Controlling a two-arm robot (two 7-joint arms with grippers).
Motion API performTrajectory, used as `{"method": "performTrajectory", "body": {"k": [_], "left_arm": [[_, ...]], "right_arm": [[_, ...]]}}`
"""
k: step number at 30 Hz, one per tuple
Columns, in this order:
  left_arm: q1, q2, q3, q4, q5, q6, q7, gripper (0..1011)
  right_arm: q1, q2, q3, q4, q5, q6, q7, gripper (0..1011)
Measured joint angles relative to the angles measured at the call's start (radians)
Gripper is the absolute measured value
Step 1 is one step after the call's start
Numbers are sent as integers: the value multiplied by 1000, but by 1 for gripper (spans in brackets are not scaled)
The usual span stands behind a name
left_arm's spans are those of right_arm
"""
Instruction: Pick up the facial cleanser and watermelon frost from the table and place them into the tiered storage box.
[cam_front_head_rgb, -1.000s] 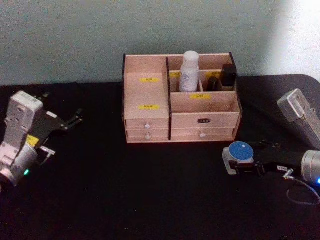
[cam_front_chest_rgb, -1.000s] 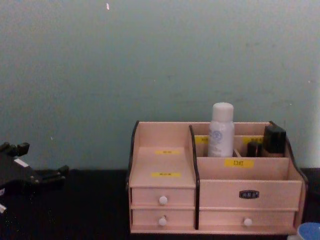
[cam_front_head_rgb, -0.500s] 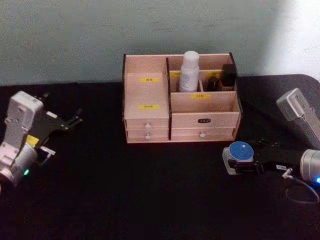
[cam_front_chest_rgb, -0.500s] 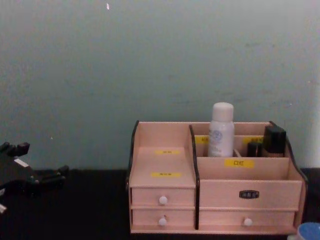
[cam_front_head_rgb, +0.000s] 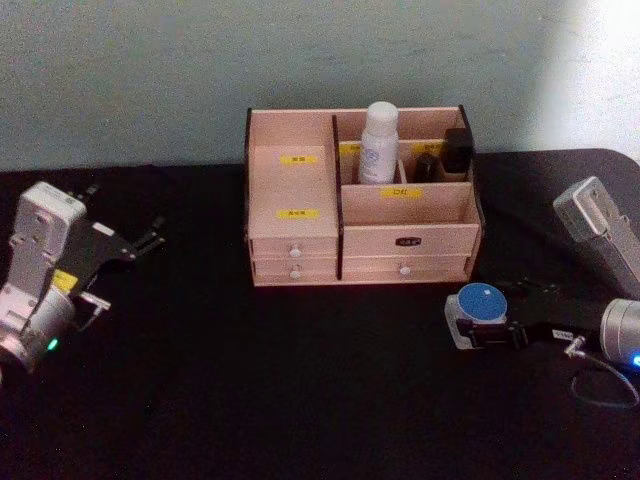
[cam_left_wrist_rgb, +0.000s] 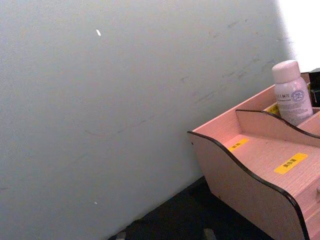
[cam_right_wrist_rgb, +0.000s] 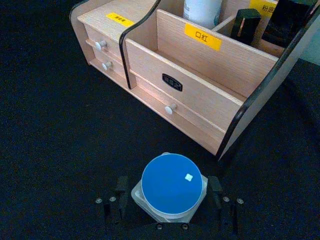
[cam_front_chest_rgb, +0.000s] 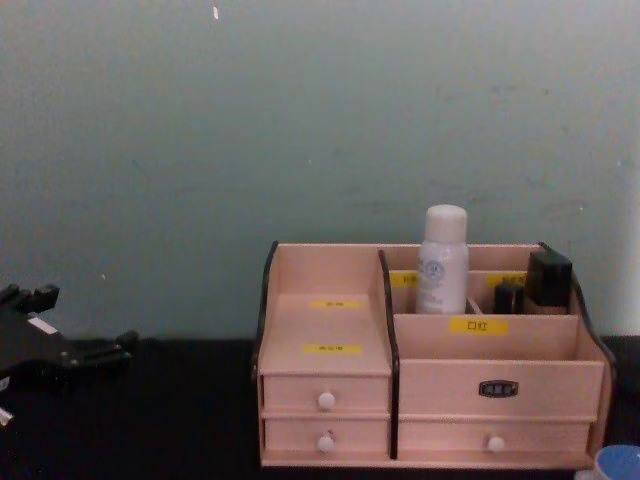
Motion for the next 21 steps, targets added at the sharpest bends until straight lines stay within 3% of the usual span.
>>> {"method": "performTrajectory", "body": {"k": [5,17,21], "left_arm": [[0,0,0,0,0,0,0,1001],[0,0,0,0,0,0,0,1001],[0,0,0,0,0,0,0,1001]], "right_arm": [[0,0,0,0,0,0,0,1000],[0,0,0,-1,0,1,-1,705],[0,0,0,-1,0,1,-1,705]]}}
